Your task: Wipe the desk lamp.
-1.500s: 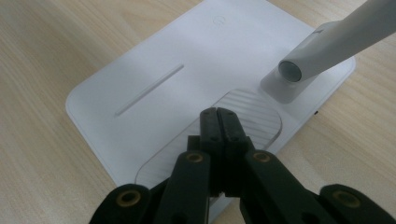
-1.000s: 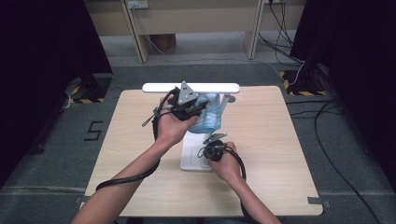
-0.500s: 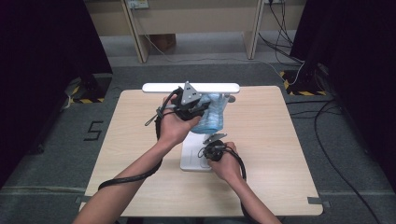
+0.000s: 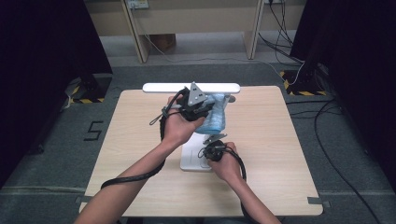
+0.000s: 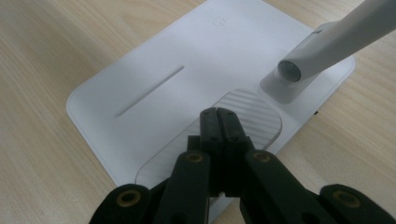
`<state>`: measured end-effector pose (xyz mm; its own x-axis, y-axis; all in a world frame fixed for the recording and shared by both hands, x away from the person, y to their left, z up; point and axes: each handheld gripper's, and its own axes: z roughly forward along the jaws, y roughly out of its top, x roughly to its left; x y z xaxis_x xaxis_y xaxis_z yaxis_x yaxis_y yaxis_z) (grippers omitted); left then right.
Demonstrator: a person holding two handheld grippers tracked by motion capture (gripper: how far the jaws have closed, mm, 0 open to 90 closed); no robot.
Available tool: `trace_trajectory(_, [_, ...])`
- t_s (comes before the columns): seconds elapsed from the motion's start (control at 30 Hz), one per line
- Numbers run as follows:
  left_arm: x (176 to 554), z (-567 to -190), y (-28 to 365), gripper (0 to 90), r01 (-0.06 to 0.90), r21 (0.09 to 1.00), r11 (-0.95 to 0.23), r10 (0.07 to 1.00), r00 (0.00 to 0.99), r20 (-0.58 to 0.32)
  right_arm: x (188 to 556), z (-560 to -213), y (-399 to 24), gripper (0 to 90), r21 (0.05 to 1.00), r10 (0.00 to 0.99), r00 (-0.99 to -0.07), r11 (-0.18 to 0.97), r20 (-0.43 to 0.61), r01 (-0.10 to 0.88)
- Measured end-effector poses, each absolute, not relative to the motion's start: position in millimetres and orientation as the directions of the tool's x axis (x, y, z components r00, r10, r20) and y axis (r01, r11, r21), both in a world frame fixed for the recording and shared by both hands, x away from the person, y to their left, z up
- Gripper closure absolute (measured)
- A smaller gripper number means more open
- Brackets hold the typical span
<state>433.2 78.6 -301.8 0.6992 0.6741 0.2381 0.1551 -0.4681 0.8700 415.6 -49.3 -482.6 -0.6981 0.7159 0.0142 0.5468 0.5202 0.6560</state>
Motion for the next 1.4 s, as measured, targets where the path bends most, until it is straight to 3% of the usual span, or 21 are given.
trace_trajectory(0.77, [435.2, -310.8, 75.8, 71.2, 0.148, 0.859, -0.490, 0.662, 0.704, 0.257, 414.5, -483.4, -49.7, 90.0, 0.662, 0.714, -0.700, 0.517, 0.017, 0.543])
trace_trajectory(0.87, [435.0, -315.3, 76.1, 71.2, 0.155, 0.857, -0.492, 0.665, 0.702, 0.256, 416.4, -485.7, -51.1, 90.0, 0.690, 0.697, -0.717, 0.526, -0.015, 0.497])
trace_trajectory(1.4, [435.7, -328.9, 79.8, 71.1, 0.158, 0.857, -0.491, 0.665, 0.703, 0.251, 411.7, -488.0, -52.5, 90.0, 0.702, 0.719, -0.695, 0.489, 0.011, 0.517])
